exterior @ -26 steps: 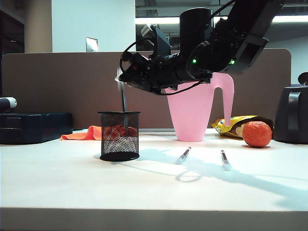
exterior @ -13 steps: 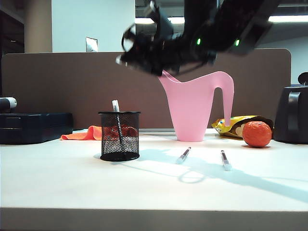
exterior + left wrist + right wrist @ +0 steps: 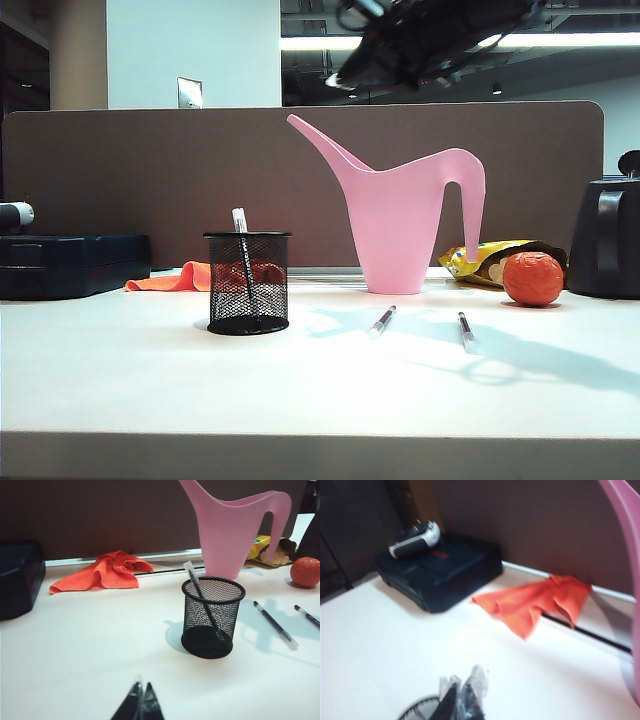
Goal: Pick up a few water-based pens and put them in the pen basket.
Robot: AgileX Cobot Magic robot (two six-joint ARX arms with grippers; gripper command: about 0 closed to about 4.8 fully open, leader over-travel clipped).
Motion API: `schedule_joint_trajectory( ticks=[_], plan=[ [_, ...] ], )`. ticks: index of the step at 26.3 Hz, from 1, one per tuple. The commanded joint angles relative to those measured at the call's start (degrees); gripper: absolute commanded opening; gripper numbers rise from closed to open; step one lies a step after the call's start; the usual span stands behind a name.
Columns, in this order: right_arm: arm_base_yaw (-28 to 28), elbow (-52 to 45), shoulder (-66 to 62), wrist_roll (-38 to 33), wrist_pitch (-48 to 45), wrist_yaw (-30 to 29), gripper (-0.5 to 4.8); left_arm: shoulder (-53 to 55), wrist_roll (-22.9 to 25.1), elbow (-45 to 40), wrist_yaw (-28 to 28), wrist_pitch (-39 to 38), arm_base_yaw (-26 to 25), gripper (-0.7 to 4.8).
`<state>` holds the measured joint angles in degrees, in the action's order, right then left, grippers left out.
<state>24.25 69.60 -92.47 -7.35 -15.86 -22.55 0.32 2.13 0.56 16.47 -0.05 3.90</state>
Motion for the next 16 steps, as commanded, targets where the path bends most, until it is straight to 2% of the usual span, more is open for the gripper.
schedule_joint_trajectory(
  ticks=[1, 6, 8, 11, 16],
  plan=[
    [-1.22, 0.17, 2.95, 1.84, 6.69, 0.04, -0.03, 0.04, 0.46, 0.09, 0.24, 0.55, -0.04, -0.05],
    [-2.1, 0.13, 7.15, 1.97, 16.09, 4.72, -0.03, 0.04, 0.46, 0.09, 0.2, 0.55, -0.04, -0.05],
    [-2.12, 0.13, 10.51, 1.77, 25.29, 9.29, -0.03, 0.04, 0.46, 0.09, 0.07, 0.55, -0.04, -0.05],
    [-2.1, 0.13, 12.24, 1.01, 32.52, 12.07, -0.03, 0.04, 0.46, 0.09, 0.09, 0.55, -0.07, -0.05],
    [-2.1, 0.11, 12.41, -4.68, 39.93, 17.51, -0.03, 0.04, 0.44, 0.09, 0.09, 0.55, -0.07, -0.05]
  ],
)
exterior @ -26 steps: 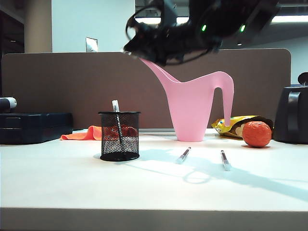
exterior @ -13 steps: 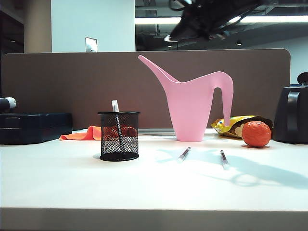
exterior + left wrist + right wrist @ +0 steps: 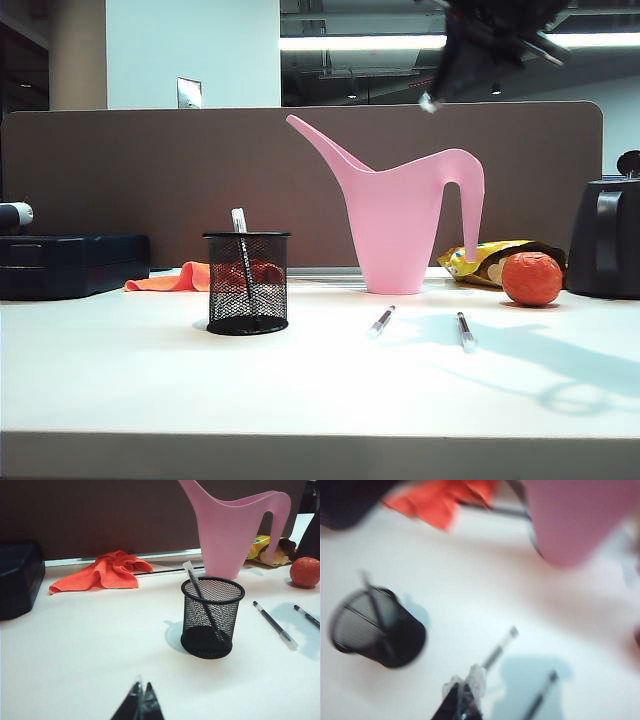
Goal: Pick up a few water-based pens and put them in the pen basket.
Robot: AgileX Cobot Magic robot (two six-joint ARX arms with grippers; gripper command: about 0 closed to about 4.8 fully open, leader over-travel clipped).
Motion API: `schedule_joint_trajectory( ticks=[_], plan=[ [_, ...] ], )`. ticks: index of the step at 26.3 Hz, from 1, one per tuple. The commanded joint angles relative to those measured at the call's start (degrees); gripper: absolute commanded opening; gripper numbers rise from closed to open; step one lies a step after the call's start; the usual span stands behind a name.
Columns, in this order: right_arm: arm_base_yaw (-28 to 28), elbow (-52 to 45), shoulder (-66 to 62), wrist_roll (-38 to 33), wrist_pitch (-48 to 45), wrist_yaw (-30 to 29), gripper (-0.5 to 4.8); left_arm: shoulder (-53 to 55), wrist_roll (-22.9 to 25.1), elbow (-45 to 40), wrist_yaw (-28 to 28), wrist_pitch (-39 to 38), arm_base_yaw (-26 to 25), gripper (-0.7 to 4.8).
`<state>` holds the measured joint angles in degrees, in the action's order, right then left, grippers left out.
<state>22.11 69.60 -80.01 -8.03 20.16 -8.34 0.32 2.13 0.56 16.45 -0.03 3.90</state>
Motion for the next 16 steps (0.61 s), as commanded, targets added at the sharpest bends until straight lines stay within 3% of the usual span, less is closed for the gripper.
schedule_joint_trajectory(
  ticks=[1, 13, 16],
  plan=[
    [0.07, -0.04, -0.07, -4.83, 5.18, 4.57, -0.03, 0.04, 0.44, 0.09, 0.11, 0.52, -0.07, -0.05],
    [0.26, -1.44, -7.93, -15.39, 7.08, 6.86, 0.03, 0.04, 0.42, 0.09, 0.13, 0.52, -0.04, -0.05],
    [0.26, -1.44, -11.67, -17.25, 6.82, 5.57, 1.08, 0.04, 0.42, 0.09, 0.13, 0.52, -0.04, -0.05]
  ],
)
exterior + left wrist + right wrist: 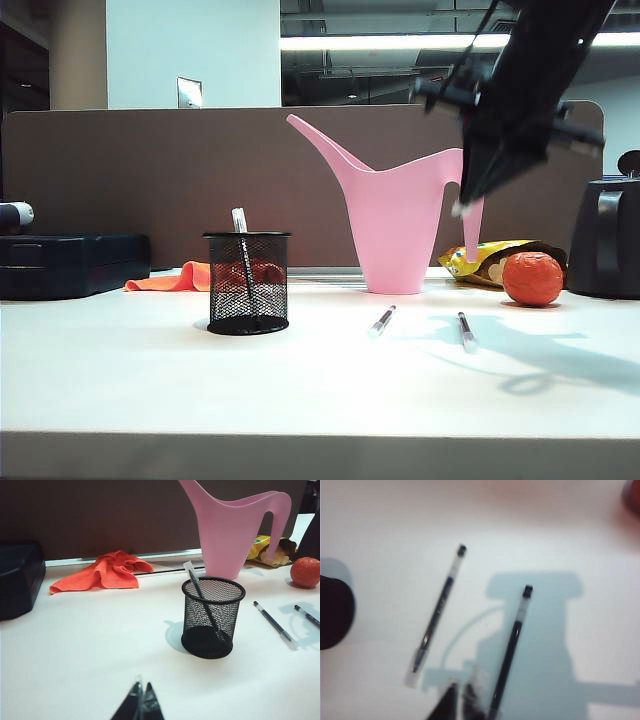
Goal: Pick up a few water-based pens and put them in the pen basket.
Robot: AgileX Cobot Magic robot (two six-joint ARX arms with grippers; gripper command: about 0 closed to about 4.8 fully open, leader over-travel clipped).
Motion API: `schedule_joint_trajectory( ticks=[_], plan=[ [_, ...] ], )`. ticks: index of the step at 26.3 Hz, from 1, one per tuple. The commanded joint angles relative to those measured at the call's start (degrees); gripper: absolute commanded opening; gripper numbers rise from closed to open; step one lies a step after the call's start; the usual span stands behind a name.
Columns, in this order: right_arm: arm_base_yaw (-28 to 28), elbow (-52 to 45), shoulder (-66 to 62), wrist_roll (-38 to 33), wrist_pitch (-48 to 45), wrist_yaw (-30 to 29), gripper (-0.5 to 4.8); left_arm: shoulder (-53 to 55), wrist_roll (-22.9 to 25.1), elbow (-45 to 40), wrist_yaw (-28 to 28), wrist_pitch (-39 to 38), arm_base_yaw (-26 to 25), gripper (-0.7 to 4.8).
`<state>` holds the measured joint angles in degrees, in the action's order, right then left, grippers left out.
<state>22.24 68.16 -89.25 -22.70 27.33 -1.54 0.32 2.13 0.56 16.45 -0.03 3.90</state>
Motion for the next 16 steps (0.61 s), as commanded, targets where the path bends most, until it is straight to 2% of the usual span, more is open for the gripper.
schedule_joint_trajectory(
  ticks=[1, 9, 16],
  plan=[
    [0.13, 0.0, -4.52, -3.43, -0.63, -1.64, 1.71, 0.04, 0.42, 0.09, 0.13, 0.52, -0.04, -0.05],
    [0.13, 0.02, -12.37, -5.68, -3.67, -2.01, 1.8, 0.04, 0.42, 0.09, 0.28, 0.52, -0.04, -0.05],
    [0.13, 0.07, -15.19, -5.81, -5.05, 0.57, 1.75, 0.04, 0.42, 0.09, 0.31, 0.52, -0.04, -0.05]
  ],
)
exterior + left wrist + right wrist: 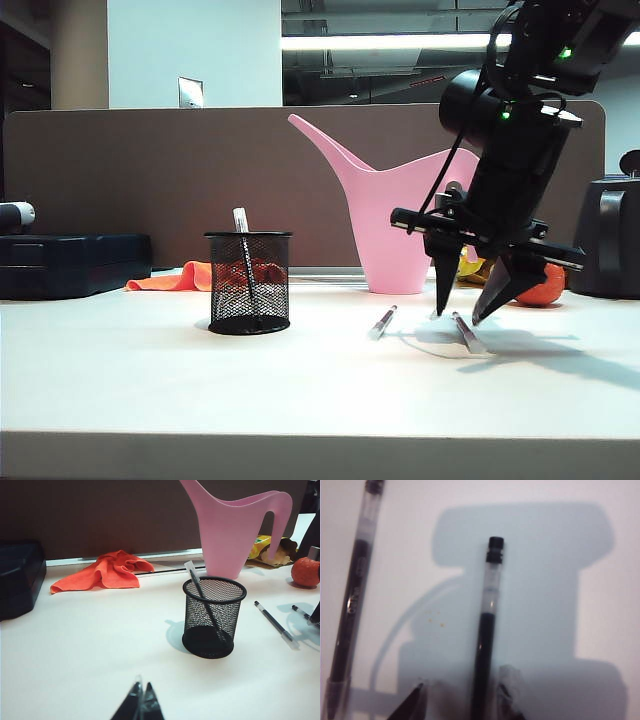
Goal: Pick up a few water-based pens and put them in the pen basket.
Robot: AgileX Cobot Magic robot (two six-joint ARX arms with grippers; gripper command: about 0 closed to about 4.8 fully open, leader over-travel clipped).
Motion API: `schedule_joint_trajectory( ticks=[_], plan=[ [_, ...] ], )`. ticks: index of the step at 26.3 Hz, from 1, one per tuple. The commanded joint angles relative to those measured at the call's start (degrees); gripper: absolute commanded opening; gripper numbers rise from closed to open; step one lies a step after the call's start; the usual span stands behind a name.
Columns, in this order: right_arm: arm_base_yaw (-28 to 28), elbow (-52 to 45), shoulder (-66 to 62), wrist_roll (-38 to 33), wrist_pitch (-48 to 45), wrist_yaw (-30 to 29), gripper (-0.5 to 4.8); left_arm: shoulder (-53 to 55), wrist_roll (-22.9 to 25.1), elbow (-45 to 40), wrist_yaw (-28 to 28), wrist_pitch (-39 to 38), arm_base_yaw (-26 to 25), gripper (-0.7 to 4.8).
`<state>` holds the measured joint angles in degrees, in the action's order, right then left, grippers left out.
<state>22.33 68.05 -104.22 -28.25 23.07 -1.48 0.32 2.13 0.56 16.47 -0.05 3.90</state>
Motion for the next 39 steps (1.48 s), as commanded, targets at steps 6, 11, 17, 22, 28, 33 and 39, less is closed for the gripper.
schedule_joint_trajectory(
  ticks=[6, 11, 17, 22, 28, 33, 39],
  plan=[
    [0.04, 0.2, -1.29, -0.24, -0.61, 0.98, 1.43, 0.04, 0.42, 0.11, 0.28, 0.55, -0.04, -0.05],
    [0.04, 0.24, -2.75, -0.24, 0.44, 1.53, 1.43, 0.04, 0.42, 0.13, 0.28, 0.55, -0.07, -0.05],
    [0.07, 0.22, -4.44, -0.15, 2.49, 1.57, 0.35, 0.04, 0.42, 0.13, 0.26, 0.55, -0.07, -0.05],
    [0.07, 0.2, -5.84, 0.2, 4.63, 1.86, -0.08, 0.04, 0.42, 0.13, 0.22, 0.55, -0.07, -0.05],
    [0.26, 0.85, -5.62, 2.93, 5.07, 3.82, -0.09, 0.04, 0.42, 0.13, 0.24, 0.55, -0.07, -0.05],
    [0.26, 1.77, -2.75, 6.32, 3.76, 1.75, -0.09, 0.04, 0.42, 0.13, 0.24, 0.55, -0.07, -0.05],
    [0.28, 1.77, 4.24, 10.32, -4.13, -3.8, -0.09, 0.04, 0.42, 0.13, 0.24, 0.55, -0.07, -0.05]
  ],
)
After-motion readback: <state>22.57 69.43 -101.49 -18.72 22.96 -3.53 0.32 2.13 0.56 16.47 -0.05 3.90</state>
